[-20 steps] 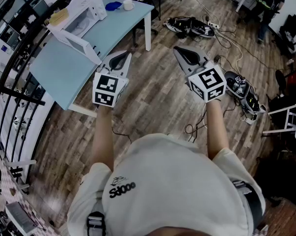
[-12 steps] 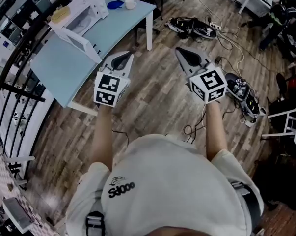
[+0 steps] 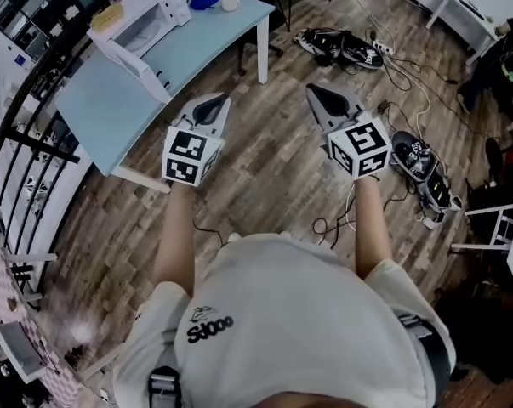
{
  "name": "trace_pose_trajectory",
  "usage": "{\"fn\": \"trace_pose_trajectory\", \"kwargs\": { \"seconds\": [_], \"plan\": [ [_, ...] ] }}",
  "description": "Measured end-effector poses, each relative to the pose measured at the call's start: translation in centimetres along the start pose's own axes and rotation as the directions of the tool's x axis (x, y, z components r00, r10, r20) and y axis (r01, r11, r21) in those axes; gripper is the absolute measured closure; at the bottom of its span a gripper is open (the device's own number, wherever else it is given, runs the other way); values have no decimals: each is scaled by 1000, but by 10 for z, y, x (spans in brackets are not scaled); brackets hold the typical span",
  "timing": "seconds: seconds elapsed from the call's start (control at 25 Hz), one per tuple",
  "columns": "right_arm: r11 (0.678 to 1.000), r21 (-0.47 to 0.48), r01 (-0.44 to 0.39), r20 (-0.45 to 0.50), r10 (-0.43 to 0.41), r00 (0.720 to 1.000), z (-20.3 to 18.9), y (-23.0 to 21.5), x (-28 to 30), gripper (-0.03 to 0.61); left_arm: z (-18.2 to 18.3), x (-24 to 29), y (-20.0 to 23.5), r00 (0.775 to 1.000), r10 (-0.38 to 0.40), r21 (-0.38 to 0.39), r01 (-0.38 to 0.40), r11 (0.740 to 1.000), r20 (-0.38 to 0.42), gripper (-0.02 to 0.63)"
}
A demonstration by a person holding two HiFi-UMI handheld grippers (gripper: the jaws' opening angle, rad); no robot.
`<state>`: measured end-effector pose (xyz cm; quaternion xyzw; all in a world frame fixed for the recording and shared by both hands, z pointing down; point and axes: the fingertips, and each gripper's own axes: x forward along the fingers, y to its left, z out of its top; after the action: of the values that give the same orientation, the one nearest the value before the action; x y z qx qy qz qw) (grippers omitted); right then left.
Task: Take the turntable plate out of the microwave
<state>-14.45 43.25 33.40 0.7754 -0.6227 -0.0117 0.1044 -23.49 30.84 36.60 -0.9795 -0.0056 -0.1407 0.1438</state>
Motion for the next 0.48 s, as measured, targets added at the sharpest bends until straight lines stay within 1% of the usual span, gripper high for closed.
{"fn": "trace_pose_trajectory", "kwargs": {
  "seconds": [0.16, 0.32, 0.48],
  "plan": [
    [1000, 21, -10, 1, 10, 1000, -10, -24, -10, 572, 4, 13, -15, 1000, 25, -11, -25, 1000, -12, 595],
    [999, 14, -30, -3, 30, 1000, -18, -42, -14, 572, 6, 27, -25, 999, 37, -27, -38, 999, -26, 595],
    [999, 38, -17, 2, 17, 1000, -24, -65, -12, 572, 6, 39, -28, 998, 47, -25, -47, 999, -35, 595]
  ]
}}
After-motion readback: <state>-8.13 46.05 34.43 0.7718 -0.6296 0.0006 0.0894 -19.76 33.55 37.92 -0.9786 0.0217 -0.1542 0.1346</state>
